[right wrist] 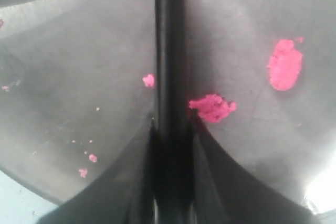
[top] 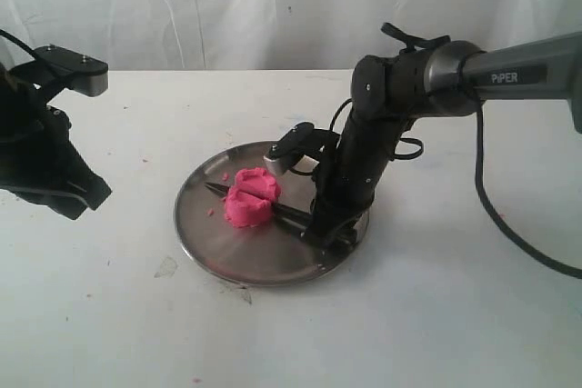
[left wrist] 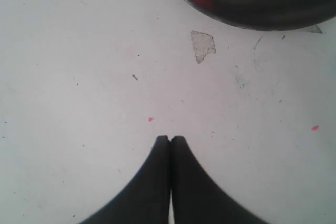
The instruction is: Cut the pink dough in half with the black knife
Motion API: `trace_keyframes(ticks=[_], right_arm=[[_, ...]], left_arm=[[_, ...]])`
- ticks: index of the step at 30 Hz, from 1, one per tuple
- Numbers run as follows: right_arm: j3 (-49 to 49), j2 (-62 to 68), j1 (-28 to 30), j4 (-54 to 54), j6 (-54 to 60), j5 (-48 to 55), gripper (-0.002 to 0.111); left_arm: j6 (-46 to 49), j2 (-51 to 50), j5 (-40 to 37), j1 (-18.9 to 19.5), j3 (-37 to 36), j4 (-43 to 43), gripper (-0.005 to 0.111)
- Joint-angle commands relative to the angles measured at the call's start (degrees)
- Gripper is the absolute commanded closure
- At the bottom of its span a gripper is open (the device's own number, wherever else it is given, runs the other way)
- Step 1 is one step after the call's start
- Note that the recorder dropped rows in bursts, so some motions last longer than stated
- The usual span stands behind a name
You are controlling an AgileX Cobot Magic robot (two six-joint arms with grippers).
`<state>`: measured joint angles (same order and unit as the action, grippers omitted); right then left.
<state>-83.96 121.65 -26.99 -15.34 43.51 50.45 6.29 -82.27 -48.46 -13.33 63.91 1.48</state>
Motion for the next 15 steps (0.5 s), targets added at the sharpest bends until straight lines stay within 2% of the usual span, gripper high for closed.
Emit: trace_keyframes(ticks=[1,15], right_arm=[[0.0,0.2,0.0,-0.5,1.5,2.0,0.108],[0.0,0.2,0.0,-2.7,5.2,2.7,0.108]], left_arm=[[-0.4,0.6,-0.3,0.1,-0.5,0.6,0.107],[-0.4,0.6,0.6,0.1,-0.5,0.6,0.107]])
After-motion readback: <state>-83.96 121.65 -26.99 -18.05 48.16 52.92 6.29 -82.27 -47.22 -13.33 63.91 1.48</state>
